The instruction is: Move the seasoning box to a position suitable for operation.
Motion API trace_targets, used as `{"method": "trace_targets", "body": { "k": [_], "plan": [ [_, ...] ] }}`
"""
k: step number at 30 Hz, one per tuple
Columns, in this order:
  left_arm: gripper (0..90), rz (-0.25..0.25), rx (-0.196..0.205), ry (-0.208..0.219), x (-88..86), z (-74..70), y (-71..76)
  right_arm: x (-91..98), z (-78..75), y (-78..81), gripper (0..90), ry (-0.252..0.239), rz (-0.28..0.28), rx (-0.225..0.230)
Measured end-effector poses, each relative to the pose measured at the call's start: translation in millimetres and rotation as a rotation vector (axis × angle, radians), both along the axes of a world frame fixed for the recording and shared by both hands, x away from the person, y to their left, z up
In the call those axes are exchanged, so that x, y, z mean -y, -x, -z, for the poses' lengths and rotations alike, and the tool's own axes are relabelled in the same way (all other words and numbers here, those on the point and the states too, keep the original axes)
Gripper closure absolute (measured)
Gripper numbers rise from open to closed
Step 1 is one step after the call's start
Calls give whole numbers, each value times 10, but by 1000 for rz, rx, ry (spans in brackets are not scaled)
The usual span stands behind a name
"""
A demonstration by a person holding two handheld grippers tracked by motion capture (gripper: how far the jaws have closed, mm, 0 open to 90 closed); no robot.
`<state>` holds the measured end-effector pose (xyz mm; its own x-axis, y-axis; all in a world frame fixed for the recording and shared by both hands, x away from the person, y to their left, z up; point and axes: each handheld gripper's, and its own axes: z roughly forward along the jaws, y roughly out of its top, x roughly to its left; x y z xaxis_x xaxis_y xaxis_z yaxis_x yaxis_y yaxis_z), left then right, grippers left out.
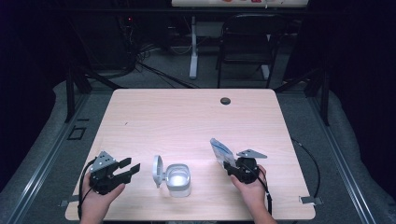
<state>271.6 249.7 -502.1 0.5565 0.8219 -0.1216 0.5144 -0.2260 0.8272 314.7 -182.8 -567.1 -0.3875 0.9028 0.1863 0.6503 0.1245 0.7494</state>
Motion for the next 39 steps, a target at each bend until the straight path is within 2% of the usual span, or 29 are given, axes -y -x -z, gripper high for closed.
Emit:
{"method": "trace_targets", "body": {
  "k": [5, 7, 17, 18, 21, 24, 25, 29, 39],
  "plan": [
    [537, 0, 1, 0, 0, -1, 0, 13, 4, 30, 615, 6, -1, 0],
    [537, 1, 0, -3, 2, -5, 2, 23, 7, 40, 607, -18, 7, 12],
    [536, 4, 0, -11, 7, -8, 3, 83, -13, 98, 574, -25, 0, 29],
    [536, 4, -1, -10, 9, -7, 3, 89, -15, 105, 572, -11, -1, 27],
    [536, 4, -2, -10, 12, -4, 2, 86, -17, 126, 567, -24, -14, 36],
    [536, 4, -1, -8, 12, -4, 2, 90, -30, 144, 558, -10, -13, 36],
    [536, 4, -1, -8, 13, -4, 3, 89, -32, 148, 553, -30, -19, 41],
    [535, 5, 0, -9, 11, -8, 4, 107, -53, 176, 544, -22, -16, 42],
    [535, -4, 1, 9, 1, -42, 22, 226, -134, 261, 514, -67, 5, 50]
  ]
}}
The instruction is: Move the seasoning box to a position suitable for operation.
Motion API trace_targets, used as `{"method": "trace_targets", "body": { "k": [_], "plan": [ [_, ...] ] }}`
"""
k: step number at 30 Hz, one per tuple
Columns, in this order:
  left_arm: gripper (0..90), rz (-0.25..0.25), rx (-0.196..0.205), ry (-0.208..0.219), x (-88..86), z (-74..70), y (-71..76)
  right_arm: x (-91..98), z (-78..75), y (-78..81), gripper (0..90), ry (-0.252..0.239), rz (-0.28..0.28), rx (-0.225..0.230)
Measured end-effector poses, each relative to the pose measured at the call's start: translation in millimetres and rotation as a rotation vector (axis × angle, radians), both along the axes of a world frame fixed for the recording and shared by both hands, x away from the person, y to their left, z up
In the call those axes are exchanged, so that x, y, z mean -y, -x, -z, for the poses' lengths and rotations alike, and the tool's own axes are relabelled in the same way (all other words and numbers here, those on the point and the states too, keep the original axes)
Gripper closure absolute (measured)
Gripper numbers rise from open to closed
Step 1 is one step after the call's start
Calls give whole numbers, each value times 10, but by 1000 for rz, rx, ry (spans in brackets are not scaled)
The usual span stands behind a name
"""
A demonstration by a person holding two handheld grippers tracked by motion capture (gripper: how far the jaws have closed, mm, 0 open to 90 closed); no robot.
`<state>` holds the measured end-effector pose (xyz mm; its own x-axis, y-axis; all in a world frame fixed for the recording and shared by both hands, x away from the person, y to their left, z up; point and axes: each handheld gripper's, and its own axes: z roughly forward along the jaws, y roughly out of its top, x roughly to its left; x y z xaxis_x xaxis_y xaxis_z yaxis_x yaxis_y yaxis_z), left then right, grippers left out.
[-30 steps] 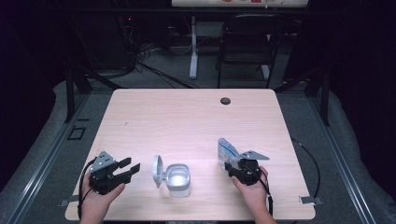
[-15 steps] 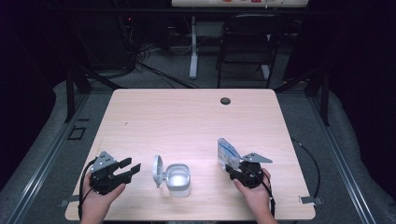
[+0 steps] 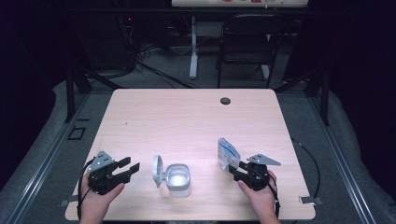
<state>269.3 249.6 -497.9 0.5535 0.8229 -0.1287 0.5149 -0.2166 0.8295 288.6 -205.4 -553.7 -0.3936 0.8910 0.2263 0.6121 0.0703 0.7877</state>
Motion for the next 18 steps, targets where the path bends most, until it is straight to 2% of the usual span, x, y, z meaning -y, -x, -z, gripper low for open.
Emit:
{"method": "trace_targets", "body": {
  "k": [4, 11, 14, 18],
  "plan": [
    [535, -4, 1, 8, 7, -1, -11, 51, -27, 44, 509, 6, -5, 3],
    [534, -12, 1, -10, -10, -12, -33, 130, -46, 99, 500, 4, -2, 14],
    [535, -18, 3, -4, -30, -11, -16, 162, -42, 123, 496, 21, 0, 19],
    [534, -15, 2, -5, -13, -9, -16, 222, -32, 154, 484, 11, 8, 24]
  ]
}}
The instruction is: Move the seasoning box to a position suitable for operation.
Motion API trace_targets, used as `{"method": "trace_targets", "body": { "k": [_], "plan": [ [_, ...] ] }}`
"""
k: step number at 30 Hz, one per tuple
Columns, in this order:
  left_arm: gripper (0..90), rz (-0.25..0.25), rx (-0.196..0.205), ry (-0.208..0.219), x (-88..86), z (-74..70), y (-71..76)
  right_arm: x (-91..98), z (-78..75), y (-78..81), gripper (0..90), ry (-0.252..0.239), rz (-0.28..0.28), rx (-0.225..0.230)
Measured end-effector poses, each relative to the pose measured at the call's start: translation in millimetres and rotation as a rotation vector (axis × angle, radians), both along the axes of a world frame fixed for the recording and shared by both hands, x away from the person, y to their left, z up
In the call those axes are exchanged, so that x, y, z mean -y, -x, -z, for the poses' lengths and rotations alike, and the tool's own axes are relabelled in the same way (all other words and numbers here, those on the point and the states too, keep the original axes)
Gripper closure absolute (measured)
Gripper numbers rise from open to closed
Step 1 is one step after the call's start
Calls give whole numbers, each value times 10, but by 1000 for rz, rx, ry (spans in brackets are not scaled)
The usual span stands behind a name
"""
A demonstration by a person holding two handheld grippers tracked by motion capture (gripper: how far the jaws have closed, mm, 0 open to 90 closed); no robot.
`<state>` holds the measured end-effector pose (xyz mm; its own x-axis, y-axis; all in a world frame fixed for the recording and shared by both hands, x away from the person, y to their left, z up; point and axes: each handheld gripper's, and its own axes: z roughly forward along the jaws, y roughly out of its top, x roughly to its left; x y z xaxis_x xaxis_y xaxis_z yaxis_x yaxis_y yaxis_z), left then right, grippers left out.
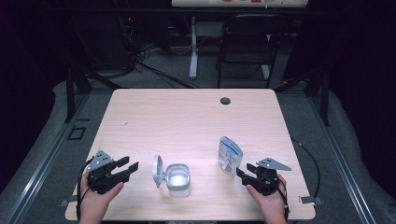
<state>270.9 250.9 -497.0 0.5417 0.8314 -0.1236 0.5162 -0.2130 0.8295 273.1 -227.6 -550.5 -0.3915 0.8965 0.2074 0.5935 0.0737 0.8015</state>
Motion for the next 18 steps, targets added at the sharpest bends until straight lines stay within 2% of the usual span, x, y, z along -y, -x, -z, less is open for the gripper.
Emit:
{"method": "trace_targets", "body": {
  "k": [9, 18],
  "plan": [
    [534, 22, 2, -4, 72, 0, -22, 142, -23, 88, 477, -5, 14, 12],
    [538, 40, 5, -16, 124, -12, 10, 190, 15, 144, 476, -12, 27, 19]
  ]
}}
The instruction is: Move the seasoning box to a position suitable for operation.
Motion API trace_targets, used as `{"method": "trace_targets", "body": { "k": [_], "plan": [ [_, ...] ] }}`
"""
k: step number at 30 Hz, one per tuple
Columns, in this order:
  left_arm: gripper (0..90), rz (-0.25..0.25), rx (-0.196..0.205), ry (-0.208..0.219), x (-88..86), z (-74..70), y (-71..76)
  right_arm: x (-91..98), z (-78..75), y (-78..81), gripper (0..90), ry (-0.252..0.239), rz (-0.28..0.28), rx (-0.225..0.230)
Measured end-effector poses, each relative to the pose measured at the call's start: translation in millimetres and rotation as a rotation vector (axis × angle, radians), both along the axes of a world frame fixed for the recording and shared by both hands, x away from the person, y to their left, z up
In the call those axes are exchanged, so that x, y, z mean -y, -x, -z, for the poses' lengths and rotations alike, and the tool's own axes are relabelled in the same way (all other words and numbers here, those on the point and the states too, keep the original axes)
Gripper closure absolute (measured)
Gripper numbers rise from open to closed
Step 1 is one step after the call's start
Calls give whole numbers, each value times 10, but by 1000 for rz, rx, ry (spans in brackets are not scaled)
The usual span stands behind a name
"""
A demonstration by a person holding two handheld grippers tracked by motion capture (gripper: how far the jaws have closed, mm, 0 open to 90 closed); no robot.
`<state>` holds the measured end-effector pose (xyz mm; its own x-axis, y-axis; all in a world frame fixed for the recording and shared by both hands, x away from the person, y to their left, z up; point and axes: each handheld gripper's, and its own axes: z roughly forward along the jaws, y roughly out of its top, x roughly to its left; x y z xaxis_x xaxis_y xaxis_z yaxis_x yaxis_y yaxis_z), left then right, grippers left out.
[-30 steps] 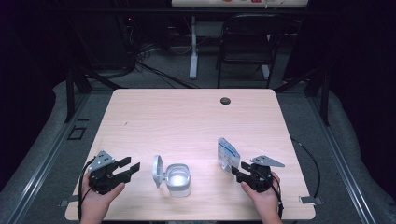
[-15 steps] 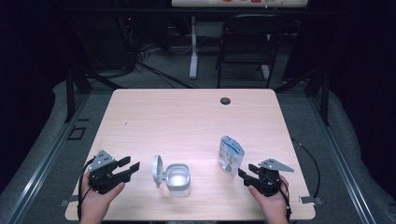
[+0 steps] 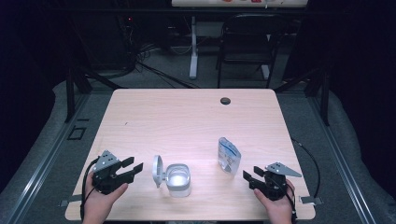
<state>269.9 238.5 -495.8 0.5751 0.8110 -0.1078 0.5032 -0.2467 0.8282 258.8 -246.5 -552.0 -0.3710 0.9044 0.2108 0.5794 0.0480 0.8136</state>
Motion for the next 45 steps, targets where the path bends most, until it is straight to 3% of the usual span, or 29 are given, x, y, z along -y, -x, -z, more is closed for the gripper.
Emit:
{"method": "trace_targets", "body": {
  "k": [11, 21, 30, 33, 42, 45],
  "plan": [
    [557, 38, 25, -13, 137, -63, 66, 10, -13, 47, 475, 18, 10, 28],
    [557, 61, 23, -9, 200, -68, 67, 17, -3, 45, 474, -3, 19, 52],
    [711, 151, 16, -12, 346, -112, 144, 39, 18, 47, 475, 2, 19, 51],
    [724, 179, 31, -44, 434, -109, 164, 25, 20, 32, 475, 11, 13, 56],
    [766, 197, 22, -54, 510, -81, 162, 11, 54, 24, 475, 15, 10, 46],
    [784, 197, 24, -42, 527, -54, 173, 10, 50, 10, 475, -5, 13, 48]
  ]
}}
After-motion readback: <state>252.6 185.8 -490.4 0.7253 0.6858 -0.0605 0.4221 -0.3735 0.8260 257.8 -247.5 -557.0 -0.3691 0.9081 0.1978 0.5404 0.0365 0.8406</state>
